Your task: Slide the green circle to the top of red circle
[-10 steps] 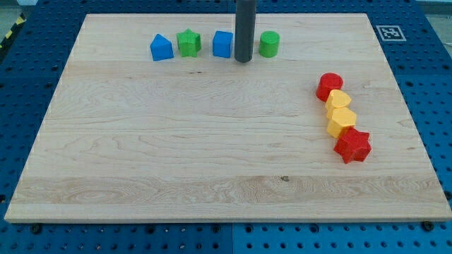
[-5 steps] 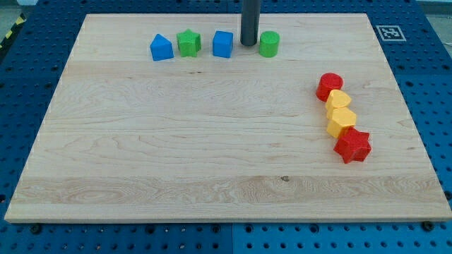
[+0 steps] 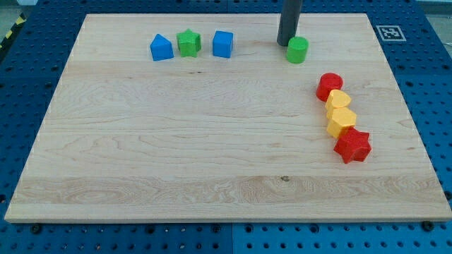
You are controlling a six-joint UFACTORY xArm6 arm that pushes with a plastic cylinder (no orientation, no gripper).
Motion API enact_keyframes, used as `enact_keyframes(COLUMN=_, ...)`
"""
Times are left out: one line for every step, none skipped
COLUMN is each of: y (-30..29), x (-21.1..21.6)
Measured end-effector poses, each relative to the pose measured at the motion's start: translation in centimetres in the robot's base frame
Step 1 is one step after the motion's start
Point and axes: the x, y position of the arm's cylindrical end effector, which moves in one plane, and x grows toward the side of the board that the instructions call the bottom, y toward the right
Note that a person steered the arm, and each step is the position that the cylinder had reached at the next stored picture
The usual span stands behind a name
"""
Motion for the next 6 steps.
enact_keyframes(y=0.0, x=1.4)
enact_keyframes(y=-0.1, x=3.0)
enact_keyframes(y=-0.1, x=4.5)
enact_keyframes(y=0.2, x=5.3)
enact_keyframes(y=1.6, x=5.7)
enact_keyframes(y=2.9, x=5.7)
